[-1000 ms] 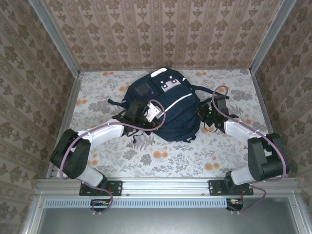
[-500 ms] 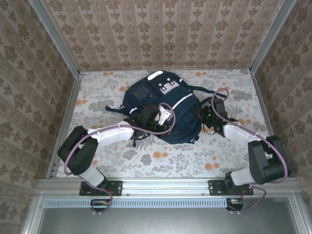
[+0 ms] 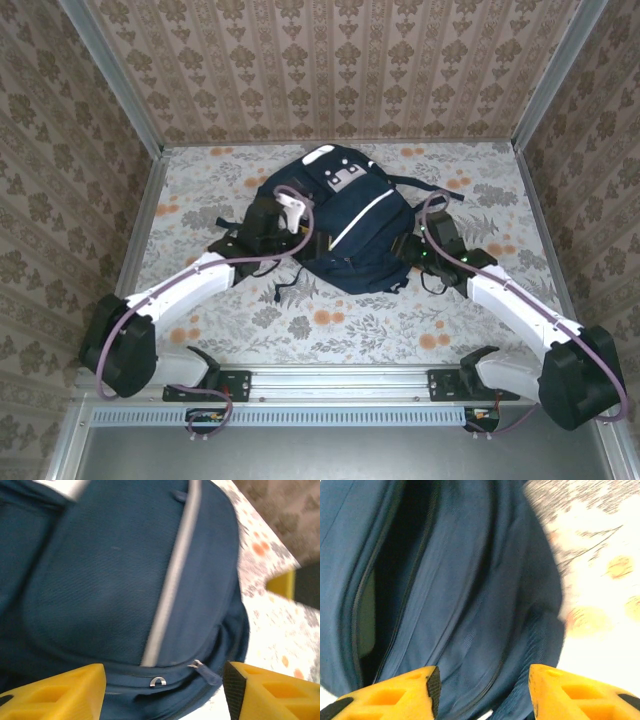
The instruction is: Pack the student bag
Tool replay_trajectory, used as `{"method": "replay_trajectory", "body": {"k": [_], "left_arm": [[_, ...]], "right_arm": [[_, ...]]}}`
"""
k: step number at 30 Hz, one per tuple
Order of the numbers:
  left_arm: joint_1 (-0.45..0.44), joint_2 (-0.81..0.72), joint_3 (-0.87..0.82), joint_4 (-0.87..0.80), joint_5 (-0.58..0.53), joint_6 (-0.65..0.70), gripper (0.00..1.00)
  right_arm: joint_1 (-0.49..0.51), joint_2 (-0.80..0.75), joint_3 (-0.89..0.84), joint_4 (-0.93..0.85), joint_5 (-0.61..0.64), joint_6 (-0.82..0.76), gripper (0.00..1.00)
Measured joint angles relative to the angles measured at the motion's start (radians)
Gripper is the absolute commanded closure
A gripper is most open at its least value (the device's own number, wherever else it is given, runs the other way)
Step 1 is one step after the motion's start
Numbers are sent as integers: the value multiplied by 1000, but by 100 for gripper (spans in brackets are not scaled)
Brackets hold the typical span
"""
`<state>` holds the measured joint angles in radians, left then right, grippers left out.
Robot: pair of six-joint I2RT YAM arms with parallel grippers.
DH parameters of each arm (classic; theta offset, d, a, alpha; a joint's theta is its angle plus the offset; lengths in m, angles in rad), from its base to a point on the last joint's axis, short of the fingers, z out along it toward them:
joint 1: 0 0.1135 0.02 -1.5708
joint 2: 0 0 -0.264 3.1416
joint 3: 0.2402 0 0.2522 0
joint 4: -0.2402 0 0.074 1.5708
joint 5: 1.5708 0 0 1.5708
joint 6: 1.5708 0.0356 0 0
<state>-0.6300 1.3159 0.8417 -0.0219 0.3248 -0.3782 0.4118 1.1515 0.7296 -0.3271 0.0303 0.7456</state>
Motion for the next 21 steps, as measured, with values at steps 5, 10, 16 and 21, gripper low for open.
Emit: {"method": "replay_trajectory", "body": {"k": [5,10,16,21], "left_arm": [[84,11,-21,-2,-39,-103,33],[116,32,-26,-2,-53,-173,32],[128,31,-37,-3,-59,-222,31],[130,32,-54,3,-39,-267,32]], "right_arm": [[204,95,97,-40,44,-86,45],[354,294,244,-58,91,-171,48],[402,440,329,-73,133,-208,55],[402,480,356,-86,159,-220,63]]}}
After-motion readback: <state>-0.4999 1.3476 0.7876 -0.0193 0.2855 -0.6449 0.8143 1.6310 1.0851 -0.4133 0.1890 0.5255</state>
